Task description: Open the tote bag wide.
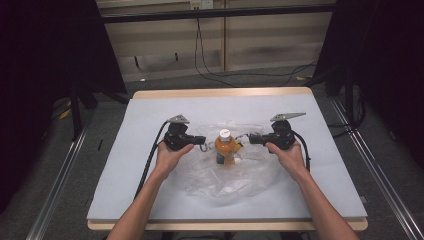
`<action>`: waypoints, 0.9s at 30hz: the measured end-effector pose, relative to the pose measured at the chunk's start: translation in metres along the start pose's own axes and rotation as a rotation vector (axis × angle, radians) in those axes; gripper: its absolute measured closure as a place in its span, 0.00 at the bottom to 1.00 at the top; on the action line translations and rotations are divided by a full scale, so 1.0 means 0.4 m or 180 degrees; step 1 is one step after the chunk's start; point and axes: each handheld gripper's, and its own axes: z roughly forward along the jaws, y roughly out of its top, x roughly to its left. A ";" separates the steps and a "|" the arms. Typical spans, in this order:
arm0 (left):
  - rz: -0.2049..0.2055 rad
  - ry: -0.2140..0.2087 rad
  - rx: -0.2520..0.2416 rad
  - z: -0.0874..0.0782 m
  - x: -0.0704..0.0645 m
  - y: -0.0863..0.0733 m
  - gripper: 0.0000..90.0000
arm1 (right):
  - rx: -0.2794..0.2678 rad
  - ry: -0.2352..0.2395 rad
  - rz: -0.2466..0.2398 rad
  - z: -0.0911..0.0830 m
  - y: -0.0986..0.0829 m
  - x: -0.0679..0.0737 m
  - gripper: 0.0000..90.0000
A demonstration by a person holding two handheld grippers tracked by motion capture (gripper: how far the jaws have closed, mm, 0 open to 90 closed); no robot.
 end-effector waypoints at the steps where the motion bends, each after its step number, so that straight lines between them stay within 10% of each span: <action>1: -0.0017 0.0021 0.0019 0.005 0.005 -0.007 1.00 | 0.0000 -0.0017 0.0020 0.002 -0.004 -0.006 1.00; 11: -0.0152 0.0079 0.0175 0.046 0.048 -0.064 1.00 | 0.0103 -0.0144 0.0293 0.047 -0.042 -0.114 1.00; 27: -0.0141 0.0288 0.0209 -0.033 0.066 -0.107 1.00 | 0.0235 -0.0566 0.0297 -0.013 -0.071 -0.139 1.00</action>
